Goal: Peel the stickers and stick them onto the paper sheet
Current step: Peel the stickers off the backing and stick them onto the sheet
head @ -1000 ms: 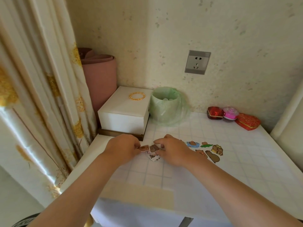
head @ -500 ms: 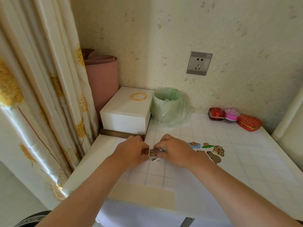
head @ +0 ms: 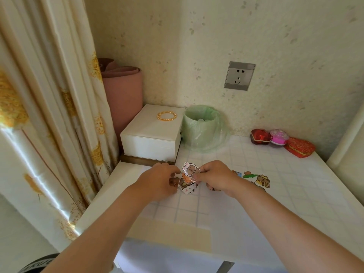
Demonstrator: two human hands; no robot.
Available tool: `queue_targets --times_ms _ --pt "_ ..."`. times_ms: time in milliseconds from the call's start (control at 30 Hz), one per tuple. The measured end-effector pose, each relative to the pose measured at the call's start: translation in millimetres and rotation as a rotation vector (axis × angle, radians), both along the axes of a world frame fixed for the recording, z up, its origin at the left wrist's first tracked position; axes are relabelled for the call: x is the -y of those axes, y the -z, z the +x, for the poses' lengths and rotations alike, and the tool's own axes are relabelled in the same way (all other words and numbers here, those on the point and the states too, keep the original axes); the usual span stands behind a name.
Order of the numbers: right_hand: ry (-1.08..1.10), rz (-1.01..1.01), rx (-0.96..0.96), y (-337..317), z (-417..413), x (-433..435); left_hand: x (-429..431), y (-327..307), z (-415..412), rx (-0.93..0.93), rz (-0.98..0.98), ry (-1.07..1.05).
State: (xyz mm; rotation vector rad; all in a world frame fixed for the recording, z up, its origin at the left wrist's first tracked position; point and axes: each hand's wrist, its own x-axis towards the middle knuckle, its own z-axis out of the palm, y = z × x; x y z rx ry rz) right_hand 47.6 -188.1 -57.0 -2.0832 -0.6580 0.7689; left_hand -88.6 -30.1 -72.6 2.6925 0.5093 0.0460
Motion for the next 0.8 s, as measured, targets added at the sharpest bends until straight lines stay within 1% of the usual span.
queue_targets --times_ms 67,200,233,367,467,567,633,700,800 --pt "0.017 0.004 -0.066 -1.1 -0.9 0.7 3.3 -2.8 1.7 0.019 -0.061 -0.004" --pt "0.032 0.018 -0.163 -3.8 -1.4 1.6 11.9 -11.6 8.5 0.166 -0.467 -0.138" --pt "0.032 0.019 -0.177 -5.2 -2.3 1.8 12.5 -12.5 9.5 0.187 -0.528 -0.18" --pt "0.078 -0.001 -0.187 -5.3 -1.7 1.7 9.6 -14.2 8.8 0.211 -0.592 -0.301" --pt "0.07 -0.094 -0.088 -2.6 -0.7 2.8 4.8 -18.6 8.1 0.262 -0.64 -0.404" --pt "0.001 -0.219 0.105 0.1 -1.7 1.7 6.0 -26.1 6.4 0.294 -0.817 -0.43" --pt "-0.035 -0.265 0.228 1.6 -2.0 0.4 10.3 -30.1 5.2 0.299 -0.918 -0.429" --pt "-0.019 -0.243 0.291 2.6 -1.8 0.8 13.7 -30.6 4.9 0.286 -0.938 -0.427" --pt "0.022 -0.121 0.259 -6.8 -6.2 3.7 19.0 -32.8 5.2 0.294 -0.959 -0.404"
